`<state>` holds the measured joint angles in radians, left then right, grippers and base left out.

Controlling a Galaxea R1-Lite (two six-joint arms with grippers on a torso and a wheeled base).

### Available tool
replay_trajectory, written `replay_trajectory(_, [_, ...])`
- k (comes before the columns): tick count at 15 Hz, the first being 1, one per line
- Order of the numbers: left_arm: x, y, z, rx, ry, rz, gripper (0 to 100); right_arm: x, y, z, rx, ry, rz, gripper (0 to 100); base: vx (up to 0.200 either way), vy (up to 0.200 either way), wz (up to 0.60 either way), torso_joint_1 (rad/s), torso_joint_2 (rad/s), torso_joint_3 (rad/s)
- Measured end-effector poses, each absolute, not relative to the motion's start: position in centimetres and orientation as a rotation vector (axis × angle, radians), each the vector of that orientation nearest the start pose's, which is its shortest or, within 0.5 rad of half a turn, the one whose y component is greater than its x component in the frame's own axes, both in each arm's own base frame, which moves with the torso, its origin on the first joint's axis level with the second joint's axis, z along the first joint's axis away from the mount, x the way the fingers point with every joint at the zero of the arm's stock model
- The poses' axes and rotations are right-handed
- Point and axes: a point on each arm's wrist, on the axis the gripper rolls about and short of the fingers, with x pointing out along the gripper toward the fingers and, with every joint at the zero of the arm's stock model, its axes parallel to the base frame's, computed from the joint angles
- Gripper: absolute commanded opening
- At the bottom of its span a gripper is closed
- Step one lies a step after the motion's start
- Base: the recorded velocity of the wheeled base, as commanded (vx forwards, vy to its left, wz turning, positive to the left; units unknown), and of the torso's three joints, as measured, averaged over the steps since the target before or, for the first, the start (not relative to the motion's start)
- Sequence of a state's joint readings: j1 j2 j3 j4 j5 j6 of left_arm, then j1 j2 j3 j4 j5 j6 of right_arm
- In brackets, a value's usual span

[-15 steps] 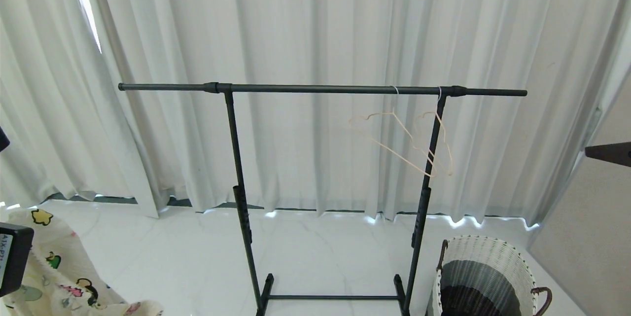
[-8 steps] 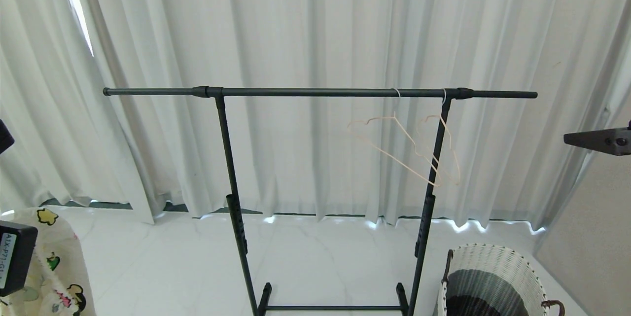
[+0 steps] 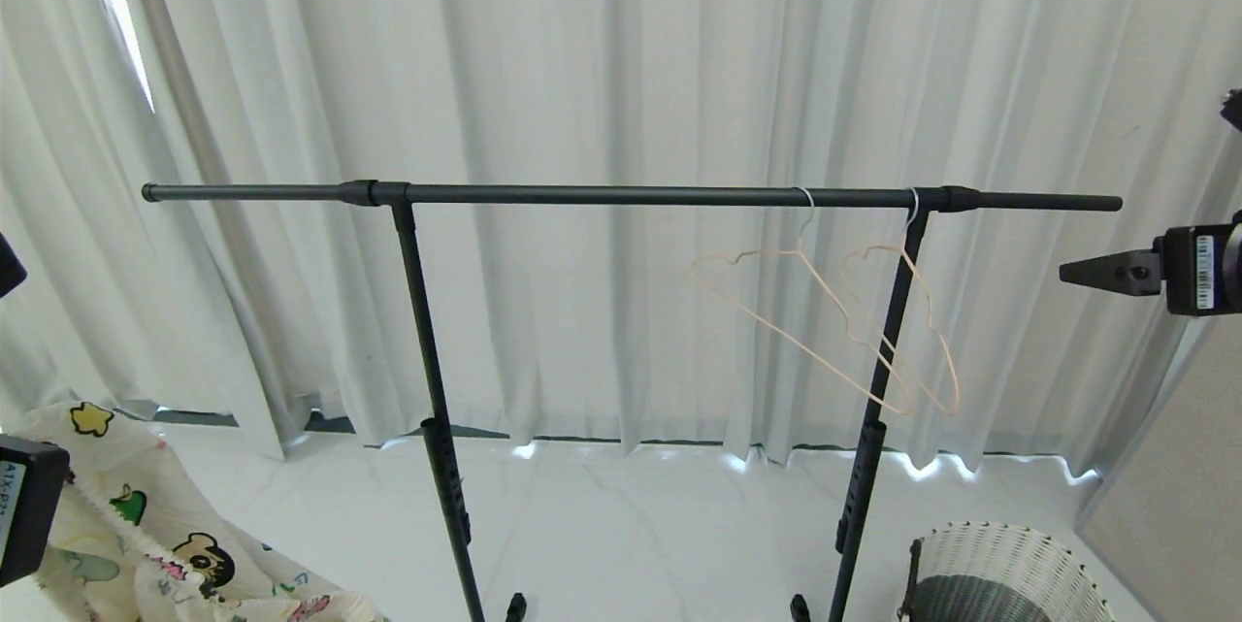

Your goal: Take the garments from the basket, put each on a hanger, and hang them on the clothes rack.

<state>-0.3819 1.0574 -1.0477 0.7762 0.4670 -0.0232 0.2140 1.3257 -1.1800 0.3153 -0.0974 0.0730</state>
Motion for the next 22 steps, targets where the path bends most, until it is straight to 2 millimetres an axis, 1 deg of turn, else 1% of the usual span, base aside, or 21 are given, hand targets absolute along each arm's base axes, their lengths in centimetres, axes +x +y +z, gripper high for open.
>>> replay_trajectory(4, [9.6, -2.8, 26.5, 0.321, 0.717, 0.082, 0, 22.4, 4.3, 28.1, -0.001, 0.497, 0.081, 100, 0.2, 0.0, 0.0, 0.001, 0.01, 0.004])
replay_trajectory(7, [9.7, -2.8, 26.3, 0.325, 0.723, 0.082, 0, 24.9, 4.4, 26.4, -0.001, 0.543, 0.066, 100, 0.0, 0.0, 0.0, 0.0, 0.0, 0.0])
replay_trajectory(10, [9.6, -2.7, 26.4, 0.324, 0.716, 0.087, 0, 27.2, 4.7, 24.1, 0.021, 0.615, 0.048, 100, 0.0, 0.0, 0.0, 0.0, 0.0, 0.0])
replay_trajectory(12, [9.5, -2.7, 26.4, 0.334, 0.713, 0.112, 0, 29.2, 5.1, 22.3, 0.047, 0.636, 0.038, 100, 0.0, 0.0, 0.0, 0.0, 0.0, 0.0])
replay_trajectory(15, [9.5, -2.7, 26.3, 0.336, 0.716, 0.115, 0, 32.4, 5.7, 18.9, 0.061, 0.63, 0.033, 100, 0.0, 0.0, 0.0, 0.0, 0.0, 0.0])
replay_trajectory(17, [9.5, -2.7, 26.3, 0.337, 0.717, 0.115, 0, 33.5, 5.7, 16.9, 0.057, 0.675, 0.027, 100, 0.0, 0.0, 0.0, 0.0, 0.0, 0.0])
replay_trajectory(18, [9.6, -2.7, 26.3, 0.338, 0.718, 0.115, 0, 33.9, 5.6, 16.2, 0.058, 0.693, 0.021, 100, 0.0, 0.0, 0.0, 0.0, 0.0, 0.0])
replay_trajectory(21, [9.9, -2.8, 26.1, 0.344, 0.731, 0.115, 0, 34.8, 5.1, 15.2, 0.06, 0.695, 0.009, 100, 0.0, 0.0, 0.0, 0.0, 0.0, 0.0])
replay_trajectory(22, [10.0, -2.9, 26.1, 0.346, 0.736, 0.115, 0, 34.9, 5.0, 15.0, 0.062, 0.699, 0.01, 0, 0.0, 0.0, 0.0, 0.0, 0.0, 0.0])
